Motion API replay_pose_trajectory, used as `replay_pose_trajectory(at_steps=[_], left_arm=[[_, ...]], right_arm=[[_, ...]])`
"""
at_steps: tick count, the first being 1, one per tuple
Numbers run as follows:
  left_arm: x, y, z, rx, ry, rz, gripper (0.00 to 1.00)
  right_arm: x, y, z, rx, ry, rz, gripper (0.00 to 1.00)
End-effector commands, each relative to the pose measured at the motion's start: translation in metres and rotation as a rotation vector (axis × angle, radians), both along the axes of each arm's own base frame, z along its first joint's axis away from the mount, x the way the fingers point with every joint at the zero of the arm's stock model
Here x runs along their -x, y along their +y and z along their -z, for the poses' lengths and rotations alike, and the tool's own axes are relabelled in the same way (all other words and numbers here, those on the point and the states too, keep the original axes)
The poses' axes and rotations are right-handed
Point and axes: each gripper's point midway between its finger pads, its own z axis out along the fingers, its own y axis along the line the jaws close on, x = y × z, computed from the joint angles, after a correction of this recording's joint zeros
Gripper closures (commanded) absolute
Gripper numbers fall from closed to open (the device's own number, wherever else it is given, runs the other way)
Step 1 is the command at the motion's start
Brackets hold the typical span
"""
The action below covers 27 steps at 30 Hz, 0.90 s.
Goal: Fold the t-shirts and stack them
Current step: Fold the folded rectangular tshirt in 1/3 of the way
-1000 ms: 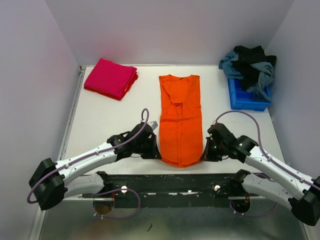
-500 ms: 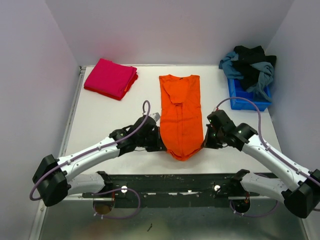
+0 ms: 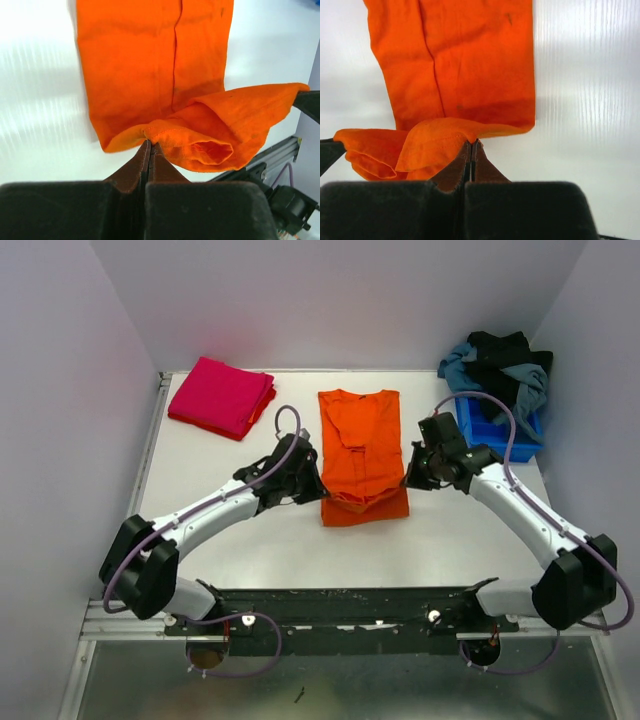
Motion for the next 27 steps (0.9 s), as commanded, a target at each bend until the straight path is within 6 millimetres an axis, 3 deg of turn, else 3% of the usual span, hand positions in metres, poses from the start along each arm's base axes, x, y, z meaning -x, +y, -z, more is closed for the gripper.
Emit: replay_pose_trajectory(at_steps=[1, 11, 16, 27], left_arm=[[-0.039, -0.001, -0.010, -0.015, -0.074, -0.025, 1.00], [-0.083, -0.007, -0.006, -0.072, -0.099, -0.034, 1.00], [-0.099, -0.011, -0.009, -0.073, -0.108, -0.034, 1.00], [-0.124, -0.006, 0.004, -0.039, -0.095, -0.088, 1.00]], right_arm=[[-0.027, 0.010, 0.002, -0.019, -0.007, -0.045, 0.99], [-0.069, 0.006, 0.016, -0.053, 0.021, -0.014, 0.99], [-0.089, -0.001, 0.011, -0.059, 0.002, -0.002, 0.99], [-0.124, -0.008, 0.017, -0.081, 0.020, 0.024, 0.99]])
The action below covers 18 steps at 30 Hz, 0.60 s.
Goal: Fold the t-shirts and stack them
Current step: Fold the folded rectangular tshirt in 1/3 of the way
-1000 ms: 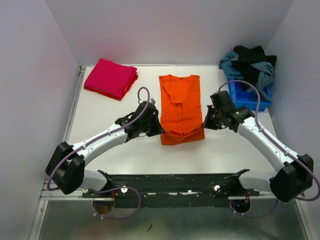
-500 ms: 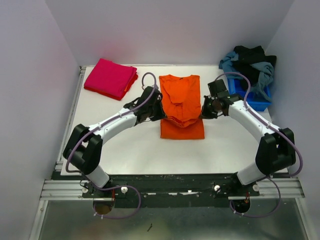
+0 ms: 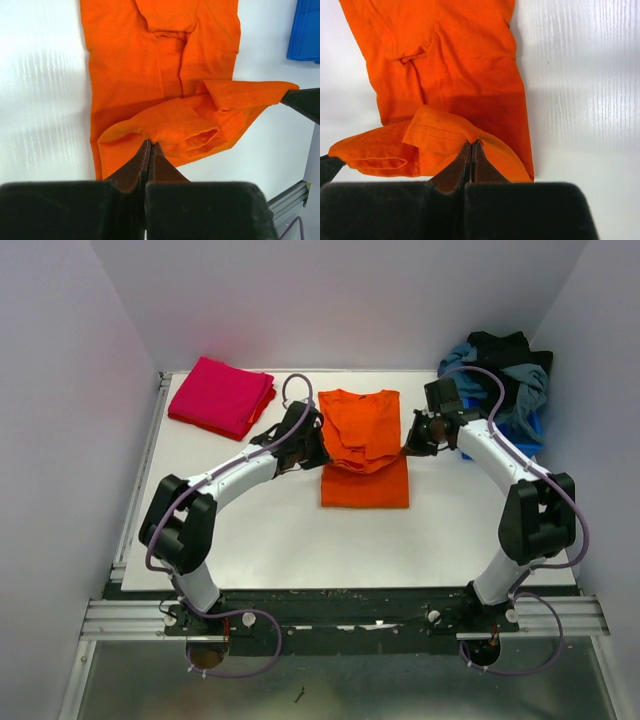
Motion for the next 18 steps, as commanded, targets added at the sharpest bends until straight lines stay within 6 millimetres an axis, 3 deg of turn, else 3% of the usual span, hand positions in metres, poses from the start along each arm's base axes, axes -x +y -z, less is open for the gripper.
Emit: replay_pose_trajectory(at_steps=[1, 16, 18], left_arm=[[-0.017, 0.001, 0.004, 0.018, -0.012, -0.025, 1.00], [-0.046, 0.005, 0.014, 0.027, -0.004, -0.051, 1.00], [-0.051, 0.000, 0.018, 0.022, -0.010, -0.026, 1.00]], right_arm=[[-0.016, 0.002, -0.004, -0.019, -0.019, -0.023, 0.99], [-0.040, -0.002, 0.006, -0.010, -0.011, -0.012, 0.99], [-0.048, -0.001, 0.008, -0.027, -0.024, -0.010, 0.91]])
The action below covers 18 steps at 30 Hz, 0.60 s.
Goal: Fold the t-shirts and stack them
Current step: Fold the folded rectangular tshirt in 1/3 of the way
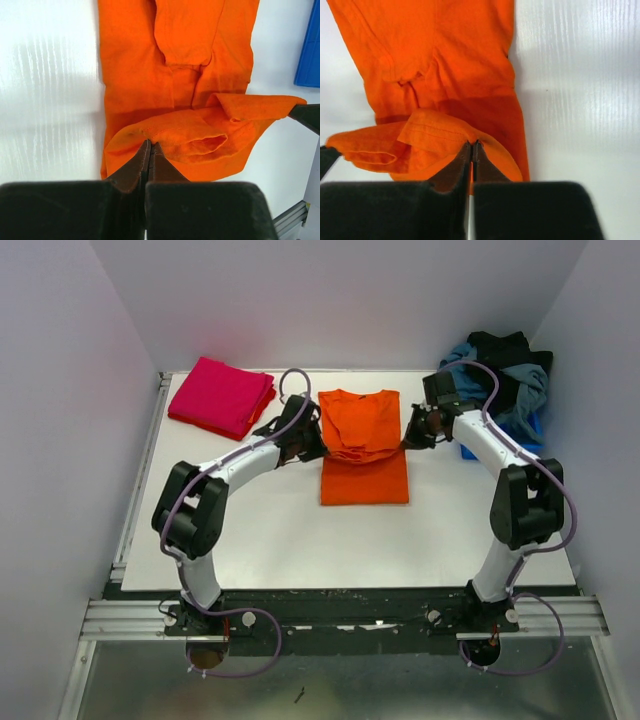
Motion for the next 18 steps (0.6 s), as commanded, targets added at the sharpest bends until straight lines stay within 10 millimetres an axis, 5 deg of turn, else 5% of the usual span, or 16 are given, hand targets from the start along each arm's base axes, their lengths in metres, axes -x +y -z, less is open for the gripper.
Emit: replay_pose_trajectory(at_steps=[1, 3, 6, 7, 11, 18], left_arm=[[-0.019, -0.010, 0.003, 0.017, -0.019, 0.031, 0.98], [-0.028, -0.009, 0.005, 0.030, -0.039, 0.016, 0.78], [-0.039, -0.005, 0.000, 0.024, -0.058, 0.008, 0.29], [-0.039, 0.000, -0.001, -0.001, -0.051, -0.001, 0.21], [-0.019, 0.019, -0.005, -0.055, -0.052, -0.011, 0.21], [0.032, 0.036, 0.011, -0.018, -0.001, -0.016, 0.28]], right_arm=[[-0.023, 0.002, -0.001, -0.032, -0.032, -0.004, 0.77], [-0.033, 0.001, 0.000, -0.026, -0.040, 0.012, 0.46], [-0.036, -0.004, -0.010, -0.026, -0.077, 0.034, 0.20], [-0.032, -0.005, -0.013, -0.025, -0.091, 0.035, 0.18], [-0.001, -0.016, -0.023, -0.005, -0.137, 0.034, 0.23], [0.066, -0.022, 0.022, -0.016, -0.051, -0.004, 0.45]])
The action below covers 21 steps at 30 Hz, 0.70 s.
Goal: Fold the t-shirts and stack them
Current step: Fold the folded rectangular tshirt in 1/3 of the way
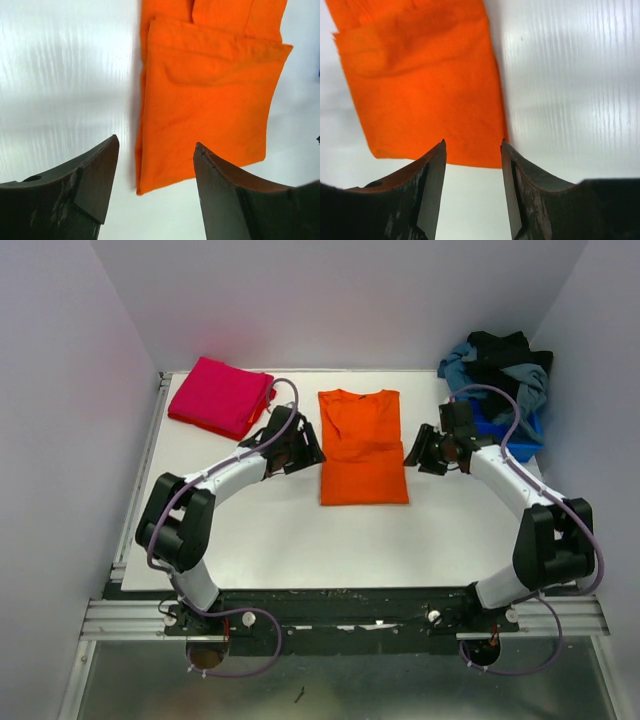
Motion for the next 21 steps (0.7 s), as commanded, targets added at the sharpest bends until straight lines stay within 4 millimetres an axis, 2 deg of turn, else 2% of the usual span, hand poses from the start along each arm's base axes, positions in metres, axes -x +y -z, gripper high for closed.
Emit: replay_pose_trajectory(at_steps=[1, 3, 6, 11, 13, 16, 21], left_arm=[[0.025, 0.008, -0.001, 0.025, -0.003, -0.006, 0.27], [0.032, 0.004, 0.001, 0.041, -0.011, 0.012, 0.27], [0.046, -0.010, 0.006, 0.060, 0.027, 0.059, 0.35], [0.065, -0.018, 0.021, 0.076, 0.066, 0.069, 0.49], [0.068, -0.017, 0.027, 0.075, 0.071, 0.063, 0.52], [0.070, -0.014, 0.034, 0.061, 0.085, 0.063, 0.53], [0.072, -0.014, 0.040, 0.044, 0.098, 0.071, 0.50]], right_arm=[[0.029, -0.002, 0.028, -0.003, 0.042, -0.031, 0.45], [0.041, -0.006, 0.037, 0.007, 0.060, -0.030, 0.45], [0.052, -0.005, 0.046, -0.002, 0.085, -0.037, 0.46], [0.066, -0.002, 0.058, -0.028, 0.123, -0.052, 0.59], [0.067, -0.001, 0.063, -0.033, 0.133, -0.054, 0.60], [0.065, 0.001, 0.067, -0.036, 0.145, -0.064, 0.62], [0.059, 0.004, 0.073, -0.044, 0.165, -0.066, 0.62]])
